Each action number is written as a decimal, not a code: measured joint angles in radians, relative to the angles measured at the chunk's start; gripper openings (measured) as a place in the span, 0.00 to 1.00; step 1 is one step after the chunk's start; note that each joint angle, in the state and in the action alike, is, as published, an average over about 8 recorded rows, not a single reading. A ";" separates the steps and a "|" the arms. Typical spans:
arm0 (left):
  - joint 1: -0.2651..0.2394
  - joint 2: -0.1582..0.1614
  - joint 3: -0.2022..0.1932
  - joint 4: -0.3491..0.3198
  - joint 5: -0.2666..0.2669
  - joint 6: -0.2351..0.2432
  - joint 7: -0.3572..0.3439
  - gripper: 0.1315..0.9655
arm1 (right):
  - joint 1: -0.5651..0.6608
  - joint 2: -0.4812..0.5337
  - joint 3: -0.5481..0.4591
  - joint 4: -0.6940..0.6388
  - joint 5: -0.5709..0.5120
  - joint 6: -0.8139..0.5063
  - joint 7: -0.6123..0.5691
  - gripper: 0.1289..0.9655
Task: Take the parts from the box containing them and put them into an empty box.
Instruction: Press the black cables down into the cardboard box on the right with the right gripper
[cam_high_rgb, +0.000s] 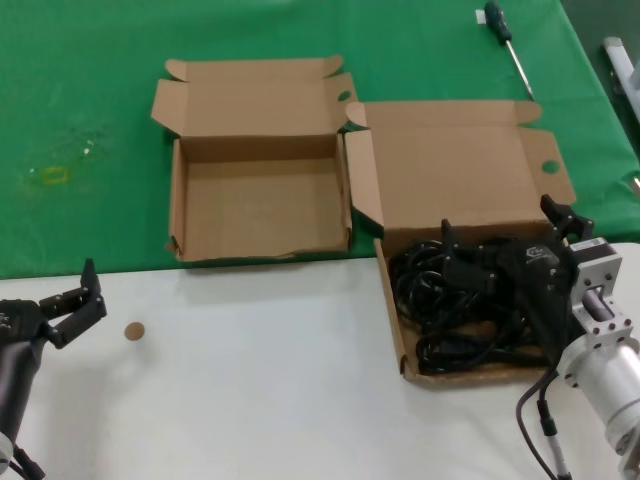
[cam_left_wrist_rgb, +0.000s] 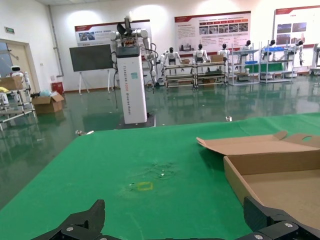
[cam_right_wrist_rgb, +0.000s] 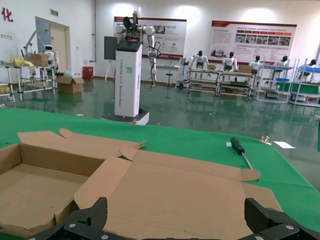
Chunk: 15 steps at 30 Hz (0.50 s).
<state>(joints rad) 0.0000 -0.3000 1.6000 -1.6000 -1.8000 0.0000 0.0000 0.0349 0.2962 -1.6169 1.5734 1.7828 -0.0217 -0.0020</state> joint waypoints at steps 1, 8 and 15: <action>0.000 0.000 0.000 0.000 0.000 0.000 0.000 1.00 | 0.000 0.000 0.000 0.000 0.000 0.000 0.000 1.00; 0.000 0.000 0.000 0.000 0.000 0.000 0.000 1.00 | 0.000 0.000 0.000 0.000 0.000 0.000 0.000 1.00; 0.000 0.000 0.000 0.000 0.000 0.000 0.000 1.00 | 0.000 0.000 0.000 0.000 0.000 0.000 0.000 1.00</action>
<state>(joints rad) 0.0000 -0.3000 1.6000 -1.6000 -1.8000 0.0000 0.0000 0.0349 0.2962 -1.6169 1.5734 1.7828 -0.0217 -0.0020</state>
